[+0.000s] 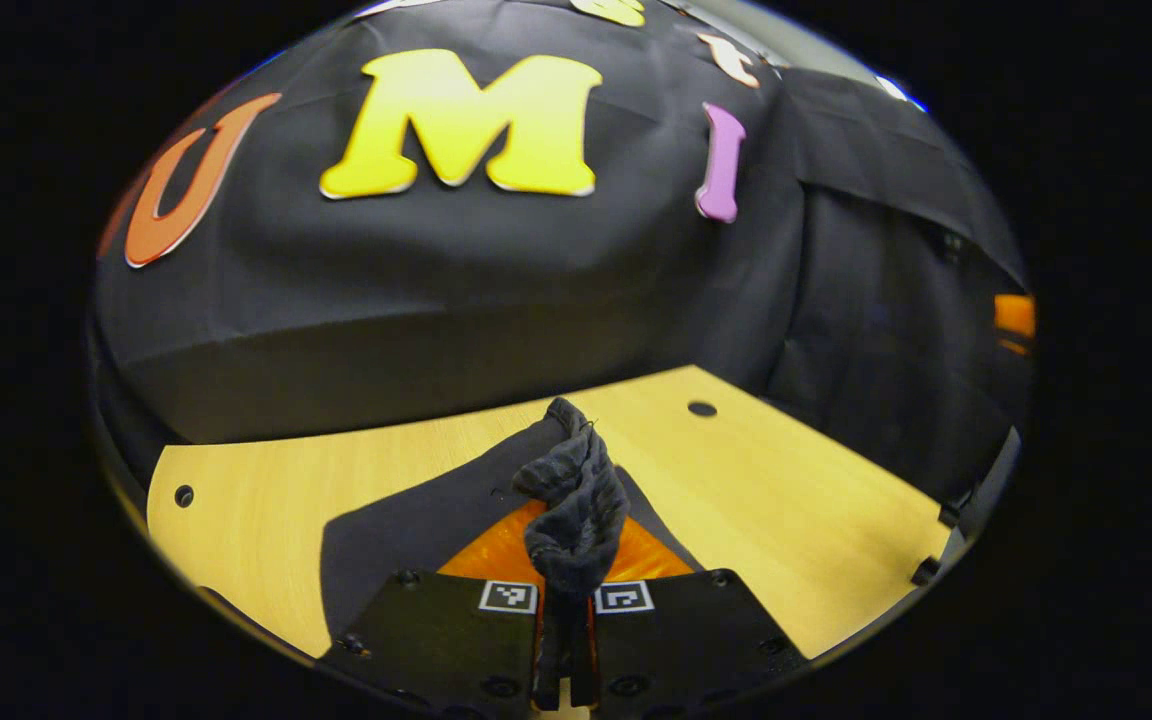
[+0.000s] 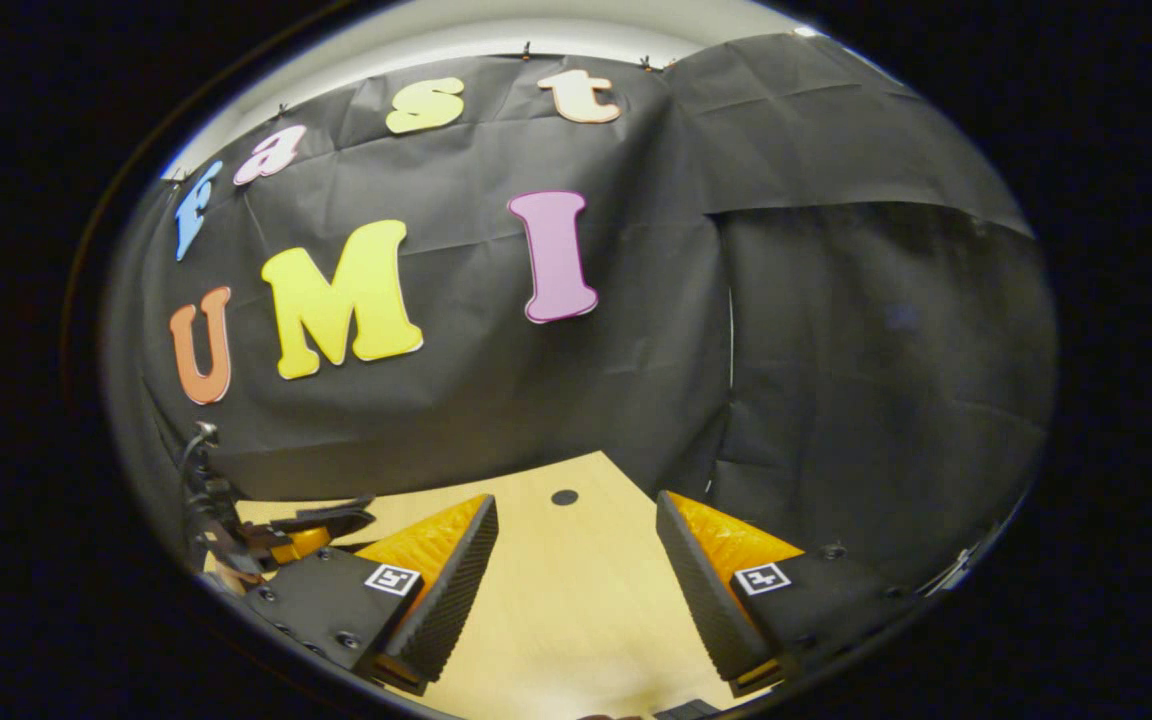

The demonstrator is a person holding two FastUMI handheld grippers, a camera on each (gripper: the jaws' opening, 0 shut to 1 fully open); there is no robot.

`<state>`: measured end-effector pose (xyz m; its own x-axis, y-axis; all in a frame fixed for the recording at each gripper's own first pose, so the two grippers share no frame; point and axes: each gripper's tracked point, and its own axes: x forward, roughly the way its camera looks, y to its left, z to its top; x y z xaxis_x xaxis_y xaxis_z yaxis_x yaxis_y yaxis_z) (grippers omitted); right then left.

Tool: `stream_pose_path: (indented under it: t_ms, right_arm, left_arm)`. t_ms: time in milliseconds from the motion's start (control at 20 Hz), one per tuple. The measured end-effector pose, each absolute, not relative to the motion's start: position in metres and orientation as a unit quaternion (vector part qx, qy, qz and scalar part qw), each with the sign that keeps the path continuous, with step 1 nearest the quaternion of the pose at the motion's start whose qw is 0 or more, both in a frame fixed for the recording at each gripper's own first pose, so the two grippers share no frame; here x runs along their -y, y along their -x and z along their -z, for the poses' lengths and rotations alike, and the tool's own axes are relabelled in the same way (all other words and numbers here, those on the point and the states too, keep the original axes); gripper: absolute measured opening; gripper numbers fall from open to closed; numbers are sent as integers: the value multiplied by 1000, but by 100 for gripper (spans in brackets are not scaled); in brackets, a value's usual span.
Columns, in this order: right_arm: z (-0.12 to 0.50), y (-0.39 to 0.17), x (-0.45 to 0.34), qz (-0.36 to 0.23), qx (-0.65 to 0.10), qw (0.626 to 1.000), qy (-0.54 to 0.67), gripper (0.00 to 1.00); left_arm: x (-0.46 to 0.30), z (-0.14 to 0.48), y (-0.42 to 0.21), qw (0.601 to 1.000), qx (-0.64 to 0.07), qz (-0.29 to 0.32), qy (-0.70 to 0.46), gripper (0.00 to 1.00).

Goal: Grasp the waist and the cuffs of the jeans and fold them to make the two legs overlap; first hold the waist and fold one-third of the jeans toward the cuffs, then hold the cuffs and fold the remaining one-third in the same direction to finish folding.

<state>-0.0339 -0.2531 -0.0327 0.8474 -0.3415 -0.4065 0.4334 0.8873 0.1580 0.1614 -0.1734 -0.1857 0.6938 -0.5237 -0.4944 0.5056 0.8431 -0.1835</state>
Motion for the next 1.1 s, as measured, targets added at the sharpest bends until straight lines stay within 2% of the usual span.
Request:
stream_pose_path:
  t_ms: [50,300,350,650,800,850,1000,1100]
  right_arm:
    - [35,36,255,205,-189,952,-123,98]
    - [43,39,256,202,-198,951,-121,98]
    - [44,37,255,200,-199,952,-119,98]
    - [42,32,254,191,-200,955,-111,98]
    - [41,27,252,183,-200,956,-114,98]
    - [40,22,247,178,-200,957,-113,97]
    - [40,6,232,162,-205,959,-107,97]
    - [36,5,223,152,-202,962,-100,97]
  left_arm:
    - [178,202,-155,913,-290,287,-6,14]
    - [177,241,-151,896,-315,303,-84,15]
    - [188,248,-137,895,-317,303,-86,15]
    - [184,253,-144,891,-327,306,-77,15]
    - [190,248,-138,886,-327,319,-74,20]
    - [192,243,-137,889,-321,318,-73,42]
    - [212,231,-119,880,-314,352,-63,100]
    - [220,215,-110,879,-300,365,-60,100]
